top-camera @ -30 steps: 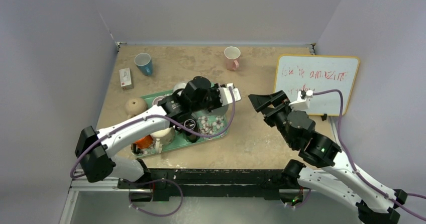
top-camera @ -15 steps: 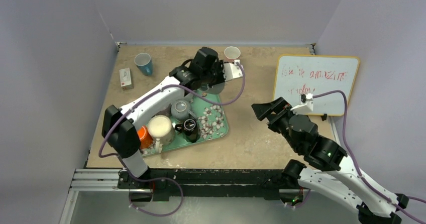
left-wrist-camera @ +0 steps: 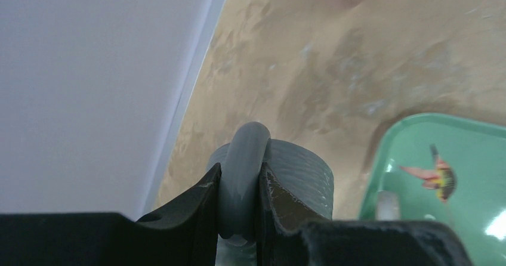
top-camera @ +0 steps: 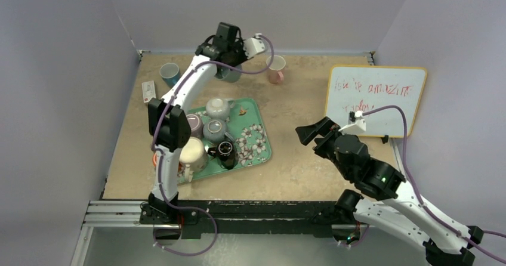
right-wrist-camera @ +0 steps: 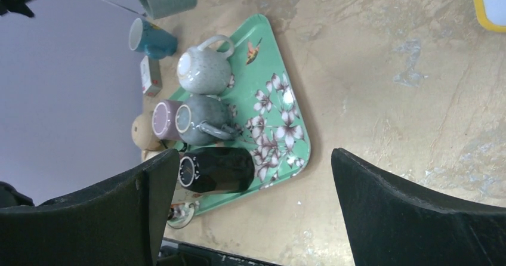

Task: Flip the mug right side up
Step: Place the cup at the corner of the board.

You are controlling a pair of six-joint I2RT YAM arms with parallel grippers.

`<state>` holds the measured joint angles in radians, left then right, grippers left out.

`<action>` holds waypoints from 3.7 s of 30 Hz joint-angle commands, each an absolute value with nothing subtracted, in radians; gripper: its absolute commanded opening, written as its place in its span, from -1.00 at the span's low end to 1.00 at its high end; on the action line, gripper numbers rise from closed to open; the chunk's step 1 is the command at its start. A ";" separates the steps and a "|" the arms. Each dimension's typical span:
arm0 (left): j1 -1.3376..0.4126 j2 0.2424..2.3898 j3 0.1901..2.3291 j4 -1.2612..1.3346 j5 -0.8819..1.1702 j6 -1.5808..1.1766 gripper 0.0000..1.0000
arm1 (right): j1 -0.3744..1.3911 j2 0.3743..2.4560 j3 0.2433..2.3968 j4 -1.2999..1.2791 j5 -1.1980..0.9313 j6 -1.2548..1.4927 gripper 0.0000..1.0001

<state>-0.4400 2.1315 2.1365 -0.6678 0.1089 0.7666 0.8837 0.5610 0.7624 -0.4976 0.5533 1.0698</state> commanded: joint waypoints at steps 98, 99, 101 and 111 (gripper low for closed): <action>-0.224 1.156 1.277 -0.663 0.448 -0.153 0.95 | 0.890 1.072 0.861 -0.090 0.264 0.583 0.97; -0.224 1.114 1.234 -0.641 0.454 -0.174 0.95 | 0.890 1.081 0.867 -0.075 0.241 0.569 0.97; -0.224 1.030 1.146 -0.582 0.466 -0.221 0.96 | 0.890 1.106 0.878 -0.028 0.219 0.571 0.98; -0.224 0.959 1.033 -0.664 0.492 -0.275 0.99 | 0.889 1.184 0.984 -0.064 0.225 0.468 0.96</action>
